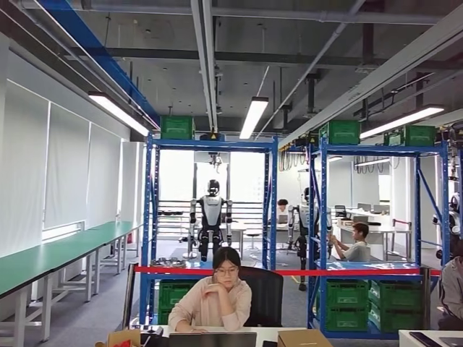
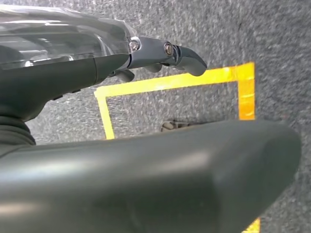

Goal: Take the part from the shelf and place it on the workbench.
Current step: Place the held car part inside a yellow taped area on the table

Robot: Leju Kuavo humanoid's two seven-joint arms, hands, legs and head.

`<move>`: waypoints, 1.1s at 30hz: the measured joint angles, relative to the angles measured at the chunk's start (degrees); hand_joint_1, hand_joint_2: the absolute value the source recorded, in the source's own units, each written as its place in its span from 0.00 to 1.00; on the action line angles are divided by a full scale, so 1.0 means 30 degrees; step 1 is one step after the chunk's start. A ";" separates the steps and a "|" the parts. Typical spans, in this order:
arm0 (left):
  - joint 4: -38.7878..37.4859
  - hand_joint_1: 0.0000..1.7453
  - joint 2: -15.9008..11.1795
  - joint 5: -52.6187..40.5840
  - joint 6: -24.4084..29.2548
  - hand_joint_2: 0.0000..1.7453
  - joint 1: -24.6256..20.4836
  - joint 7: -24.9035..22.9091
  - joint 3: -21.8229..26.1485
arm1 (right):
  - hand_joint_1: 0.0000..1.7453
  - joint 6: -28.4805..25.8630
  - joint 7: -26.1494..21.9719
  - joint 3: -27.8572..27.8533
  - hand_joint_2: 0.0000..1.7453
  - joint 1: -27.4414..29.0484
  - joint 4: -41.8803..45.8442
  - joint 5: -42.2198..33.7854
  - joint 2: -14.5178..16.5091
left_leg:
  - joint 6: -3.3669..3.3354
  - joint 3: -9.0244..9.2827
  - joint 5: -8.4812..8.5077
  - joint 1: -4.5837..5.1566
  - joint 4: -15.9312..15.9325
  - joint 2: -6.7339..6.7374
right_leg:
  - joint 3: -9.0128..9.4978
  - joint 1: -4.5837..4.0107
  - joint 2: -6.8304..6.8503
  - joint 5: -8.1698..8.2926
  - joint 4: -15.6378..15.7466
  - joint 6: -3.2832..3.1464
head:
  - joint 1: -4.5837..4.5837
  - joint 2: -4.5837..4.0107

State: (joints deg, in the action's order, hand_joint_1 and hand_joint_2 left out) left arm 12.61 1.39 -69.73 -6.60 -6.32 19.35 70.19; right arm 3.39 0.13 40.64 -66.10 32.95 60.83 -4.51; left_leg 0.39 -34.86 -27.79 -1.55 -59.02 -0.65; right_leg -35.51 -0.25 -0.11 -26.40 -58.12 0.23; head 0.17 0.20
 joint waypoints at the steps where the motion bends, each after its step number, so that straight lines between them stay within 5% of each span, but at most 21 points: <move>1: 0.0000 0.00 0.0002 -0.0014 0.0004 1.00 0.0009 0.0002 -0.0027 | 1.00 -0.0042 0.0053 -0.0033 1.00 0.0038 -0.0313 0.0035 -0.0002 | 0.0070 -0.0074 -0.0198 0.0002 -0.0180 0.0019 | 0.0034 0.0039 0.0020 0.0047 0.0087 -0.0103 | 0.0000 -0.0002; 3: 0.0000 0.00 0.0002 -0.0027 0.0005 1.00 0.0011 0.0005 -0.0094 | 1.00 -0.0142 0.0102 -0.0108 1.00 0.0133 -0.0873 0.0056 0.0002 | 0.0130 -0.0750 -0.1164 0.0015 -0.1730 0.0056 | 0.0073 0.0091 0.0053 0.0110 0.0201 -0.0263 | 0.0000 -0.0002; 5: 0.0000 0.00 0.0002 -0.0078 0.0004 1.00 0.0013 0.0022 -0.0160 | 1.00 -0.0191 0.0200 -0.0193 1.00 0.0338 -0.1413 0.0022 0.0009 | 0.0161 -0.1969 -0.2262 0.0034 -0.4362 0.0057 | 0.0072 0.0060 0.0044 0.0098 0.0192 -0.0323 | 0.0000 -0.0002; 7: 0.0000 0.00 0.0002 -0.0175 0.0005 1.00 0.0025 0.0071 -0.0222 | 1.00 -0.0167 0.0366 -0.0340 1.00 0.0669 -0.1896 -0.0040 0.0007 | 0.0174 -0.2500 -0.2254 0.0044 -0.5341 0.0059 | 0.0106 0.0033 0.0028 0.0069 0.0173 -0.0340 | -0.0002 -0.0002; 10: 0.0000 0.00 -0.0005 -0.0331 0.0056 1.00 -0.0012 0.0242 -0.0363 | 1.00 -0.0158 0.0530 -0.0728 1.00 0.1115 -0.2437 -0.0168 0.0002 | 0.0058 -0.1071 -0.0320 0.0054 -0.2043 0.0071 | 0.0135 0.0006 -0.0020 -0.0046 0.0061 -0.0233 | -0.0002 -0.0002; 12: 0.0000 0.00 -0.0013 -0.0403 0.0073 1.00 -0.0092 0.0355 -0.0483 | 1.00 -0.0175 0.0557 -0.1078 1.00 0.1342 -0.2746 -0.0279 -0.0007 | -0.0070 -0.0363 0.0218 0.0096 -0.0384 0.0067 | 0.0026 -0.0053 -0.0050 -0.0104 -0.0079 -0.0094 | 0.0009 0.0000; 15: 0.0000 0.00 -0.0011 -0.0457 0.0056 1.00 -0.0140 0.0415 -0.0634 | 1.00 -0.0198 0.0559 -0.1428 1.00 0.1694 -0.3057 -0.0370 -0.0020 | -0.0239 -0.0310 0.0177 0.0124 -0.0153 0.0055 | -0.0082 -0.0046 -0.0060 -0.0122 -0.0142 0.0118 | 0.0005 0.0000; 17: 0.0000 0.00 -0.0015 -0.0506 0.0055 1.00 -0.0180 0.0428 -0.0718 | 1.00 -0.0215 0.0498 -0.1625 1.00 0.1788 -0.3188 -0.0381 -0.0016 | -0.0386 -0.0273 0.0235 0.0046 -0.0093 0.0068 | -0.0352 0.0007 -0.0051 -0.0646 -0.0826 0.0324 | 0.0005 -0.0002; 21: 0.0000 0.00 -0.0027 -0.0534 0.0078 1.00 -0.0230 0.0432 -0.0799 | 1.00 -0.0229 0.0071 -0.2000 1.00 0.2270 -0.3399 -0.0465 0.0102 | -0.0508 -0.0232 0.0239 -0.0003 -0.0071 0.0068 | -0.2262 0.0181 -0.0029 -0.2506 -0.5075 0.0639 | 0.0009 -0.0002; 22: 0.0000 0.00 -0.0027 -0.0537 0.0078 1.00 -0.0226 0.0430 -0.0818 | 1.00 -0.0231 -0.0042 -0.2074 1.00 0.2483 -0.3444 -0.0499 0.0173 | -0.0505 -0.0220 0.0231 -0.0008 -0.0075 0.0063 | -0.2431 0.0210 -0.0026 -0.2428 -0.5375 0.0665 | 0.0009 -0.0002; 24: 0.0000 0.00 -0.0025 -0.0545 0.0078 1.00 -0.0235 0.0428 -0.0856 | 1.00 -0.0239 -0.0232 -0.2198 1.00 0.2780 -0.3494 -0.0548 0.0352 | -0.0456 -0.0155 0.0193 -0.0016 -0.0077 0.0056 | -0.1713 0.0243 -0.0023 -0.1338 -0.3769 0.0640 | 0.0009 -0.0002; 26: 0.0000 0.00 -0.0025 -0.0543 0.0080 1.00 -0.0289 0.0432 -0.0889 | 0.50 -0.0248 -0.0412 -0.2286 0.50 0.2876 -0.3510 -0.0598 0.0545 | -0.0347 -0.0092 0.0135 0.0008 -0.0063 0.0055 | -0.0504 0.0207 -0.0040 -0.0323 -0.1242 0.0528 | 0.0007 -0.0002; 28: 0.0000 0.00 -0.0027 -0.0512 0.0076 1.00 -0.0334 0.0432 -0.0905 | 0.00 -0.0259 -0.0594 -0.2348 0.00 0.2994 -0.3525 -0.0652 0.0749 | -0.0199 -0.0076 0.0131 0.0044 -0.0015 0.0055 | 0.0015 0.0123 -0.0063 -0.0146 -0.0178 0.0378 | 0.0000 0.0004; 31: 0.0000 0.00 -0.0025 -0.0426 0.0075 1.00 -0.0327 0.0388 -0.0922 | 0.00 -0.0264 -0.0882 -0.2453 0.00 0.3229 -0.3525 -0.0685 0.1093 | 0.0086 -0.0051 0.0025 0.0032 0.0016 0.0065 | 0.0079 0.0129 -0.0056 -0.0094 -0.0007 0.0049 | 0.0000 0.0004; 33: 0.0000 0.00 -0.0022 -0.0406 0.0067 1.00 -0.0333 0.0355 -0.0958 | 0.00 -0.0262 -0.1106 -0.2588 0.00 0.3304 -0.3521 -0.0701 0.1338 | 0.0199 -0.0511 -0.0767 0.0026 -0.1091 0.0078 | 0.0125 0.0183 -0.0034 -0.0008 0.0124 -0.0199 | 0.0002 0.0002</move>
State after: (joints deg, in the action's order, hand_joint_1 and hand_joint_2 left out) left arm 12.61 1.33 -70.95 -6.39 -7.32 20.42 67.32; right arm 2.61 -3.19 32.88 -56.18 22.39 58.73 -0.49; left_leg 0.99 -36.39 -30.09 -1.47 -62.29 -0.42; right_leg -35.13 0.30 -0.21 -26.42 -57.75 -0.37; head 0.17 0.21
